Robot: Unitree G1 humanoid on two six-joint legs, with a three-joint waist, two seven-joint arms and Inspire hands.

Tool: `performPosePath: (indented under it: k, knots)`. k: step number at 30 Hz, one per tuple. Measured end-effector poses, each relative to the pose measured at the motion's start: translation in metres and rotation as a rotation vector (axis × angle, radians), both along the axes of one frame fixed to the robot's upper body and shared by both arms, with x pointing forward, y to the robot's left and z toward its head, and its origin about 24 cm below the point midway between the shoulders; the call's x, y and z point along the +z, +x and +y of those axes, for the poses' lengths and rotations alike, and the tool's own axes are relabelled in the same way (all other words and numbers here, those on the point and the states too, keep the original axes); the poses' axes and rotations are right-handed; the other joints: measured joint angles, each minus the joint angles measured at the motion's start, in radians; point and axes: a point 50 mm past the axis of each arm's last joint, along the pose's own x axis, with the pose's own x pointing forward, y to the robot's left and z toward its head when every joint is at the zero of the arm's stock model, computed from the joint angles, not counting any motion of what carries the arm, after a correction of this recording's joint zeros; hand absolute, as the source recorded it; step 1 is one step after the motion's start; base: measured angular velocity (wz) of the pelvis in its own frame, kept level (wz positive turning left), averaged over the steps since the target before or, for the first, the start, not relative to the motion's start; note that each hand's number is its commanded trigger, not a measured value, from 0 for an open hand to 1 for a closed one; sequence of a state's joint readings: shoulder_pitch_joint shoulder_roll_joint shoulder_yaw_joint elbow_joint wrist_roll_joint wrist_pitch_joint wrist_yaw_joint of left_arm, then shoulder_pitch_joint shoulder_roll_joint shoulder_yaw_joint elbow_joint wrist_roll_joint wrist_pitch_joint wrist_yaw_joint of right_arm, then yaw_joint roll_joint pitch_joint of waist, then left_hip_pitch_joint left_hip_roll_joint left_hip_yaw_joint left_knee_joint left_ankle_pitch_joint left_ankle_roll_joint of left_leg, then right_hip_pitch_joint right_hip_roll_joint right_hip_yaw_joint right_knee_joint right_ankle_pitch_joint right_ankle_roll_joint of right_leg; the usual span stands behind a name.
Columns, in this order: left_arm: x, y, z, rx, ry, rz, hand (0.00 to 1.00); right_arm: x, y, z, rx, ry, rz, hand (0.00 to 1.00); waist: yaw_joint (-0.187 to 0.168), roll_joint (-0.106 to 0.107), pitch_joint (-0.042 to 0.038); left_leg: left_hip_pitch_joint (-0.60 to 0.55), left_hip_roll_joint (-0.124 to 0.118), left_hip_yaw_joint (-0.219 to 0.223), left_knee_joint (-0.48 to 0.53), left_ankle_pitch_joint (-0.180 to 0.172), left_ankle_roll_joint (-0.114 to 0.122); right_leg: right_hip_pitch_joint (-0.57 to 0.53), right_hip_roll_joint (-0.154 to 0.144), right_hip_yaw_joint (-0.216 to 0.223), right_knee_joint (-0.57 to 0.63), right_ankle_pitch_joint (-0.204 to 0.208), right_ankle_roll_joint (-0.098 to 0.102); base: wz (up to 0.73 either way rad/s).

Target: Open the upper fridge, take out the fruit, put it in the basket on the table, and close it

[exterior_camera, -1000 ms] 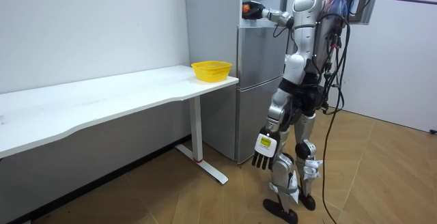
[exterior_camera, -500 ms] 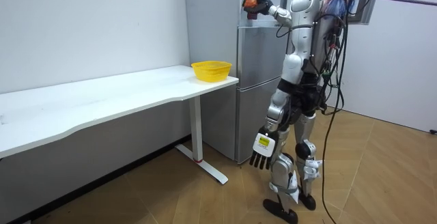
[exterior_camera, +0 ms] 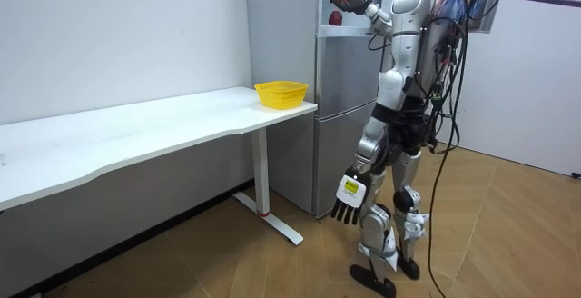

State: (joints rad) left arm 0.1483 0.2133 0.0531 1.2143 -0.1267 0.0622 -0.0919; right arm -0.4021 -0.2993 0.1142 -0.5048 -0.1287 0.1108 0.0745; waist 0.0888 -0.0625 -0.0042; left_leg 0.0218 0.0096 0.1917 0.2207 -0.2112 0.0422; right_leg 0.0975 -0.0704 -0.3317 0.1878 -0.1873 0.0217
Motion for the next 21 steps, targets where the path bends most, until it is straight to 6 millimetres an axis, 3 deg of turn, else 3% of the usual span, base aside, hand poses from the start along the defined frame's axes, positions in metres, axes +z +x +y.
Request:
performPosePath:
  k: [7, 9, 15, 21]
  knots:
    - [0.001, 0.003, 0.002, -0.028, 0.002, -0.021, 0.00, -0.001, -0.016, 0.026, 0.115, -0.107, -0.058, 1.00, 0.030, -0.013, -0.0054, 0.001, 0.000, -0.002, 0.000, 0.000, 0.000, 0.002, 0.001, -0.001, -0.001, 0.000, 0.000, 0.01]
    - [0.002, 0.005, 0.003, -0.034, 0.008, -0.026, 0.00, -0.004, -0.018, 0.034, 0.144, -0.138, -0.055, 1.00, 0.050, -0.016, 0.0007, 0.005, 0.000, -0.003, -0.003, 0.000, 0.000, 0.007, 0.000, -0.003, -0.001, 0.000, 0.000, 0.00]
    - [0.003, 0.008, 0.008, -0.034, 0.020, -0.030, 0.00, -0.005, -0.018, 0.035, 0.139, -0.185, -0.058, 1.00, 0.072, -0.036, 0.0064, -0.013, -0.004, -0.020, 0.002, 0.000, 0.001, 0.004, -0.001, -0.027, -0.001, 0.000, 0.000, 0.08]
    - [0.003, 0.006, 0.008, -0.039, 0.021, -0.025, 0.00, -0.016, -0.006, 0.033, 0.113, -0.207, 0.004, 1.00, 0.110, -0.041, 0.0101, -0.011, -0.006, -0.033, 0.002, 0.000, 0.001, 0.010, -0.002, -0.030, -0.002, 0.000, 0.001, 0.07]
